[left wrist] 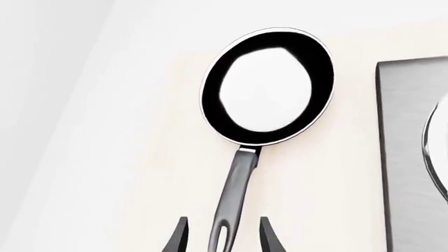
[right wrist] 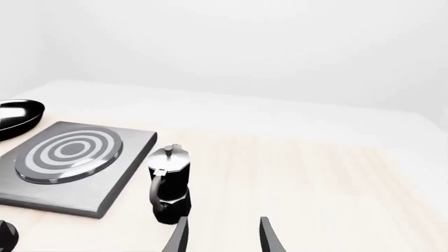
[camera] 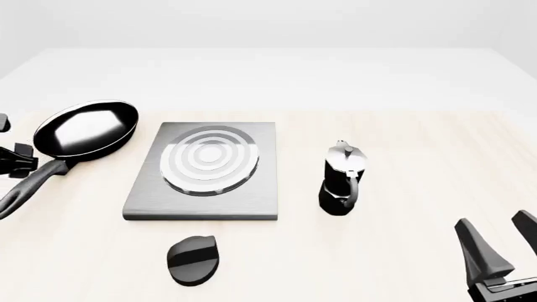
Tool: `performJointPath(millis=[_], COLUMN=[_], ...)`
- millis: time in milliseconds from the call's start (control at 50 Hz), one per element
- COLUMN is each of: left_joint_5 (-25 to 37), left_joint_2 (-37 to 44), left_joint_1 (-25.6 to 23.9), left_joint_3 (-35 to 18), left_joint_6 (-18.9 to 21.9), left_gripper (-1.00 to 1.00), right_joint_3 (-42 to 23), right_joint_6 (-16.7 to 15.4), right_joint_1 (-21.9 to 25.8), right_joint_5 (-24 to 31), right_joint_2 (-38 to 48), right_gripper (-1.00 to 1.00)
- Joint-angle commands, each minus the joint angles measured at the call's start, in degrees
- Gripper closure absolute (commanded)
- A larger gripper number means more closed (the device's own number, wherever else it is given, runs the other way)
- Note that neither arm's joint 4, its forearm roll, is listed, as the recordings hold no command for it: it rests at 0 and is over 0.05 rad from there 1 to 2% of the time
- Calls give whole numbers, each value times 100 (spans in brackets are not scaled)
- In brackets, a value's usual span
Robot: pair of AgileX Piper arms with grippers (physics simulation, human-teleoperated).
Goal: Turn on the stove and put the frying pan on it.
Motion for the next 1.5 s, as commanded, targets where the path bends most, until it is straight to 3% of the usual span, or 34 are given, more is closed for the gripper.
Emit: performJointPath(millis=[20, 980, 1500], left_joint_5=[-448, -1931, -2159], left_joint_2=[668, 3365, 3403], left_joint_1=[9, 214, 254], left_joint_3=[-75, -766, -602], left_joint_6=[49, 215, 240], left_gripper=[-100, -100, -100], right_joint_3=[1, 38, 37], right_joint_6=[-49, -209, -217], right_joint_1=[-16, -31, -33], right_joint_5=[-4, -654, -630], right_joint_2=[41, 779, 762], right_gripper=[-100, -100, -100])
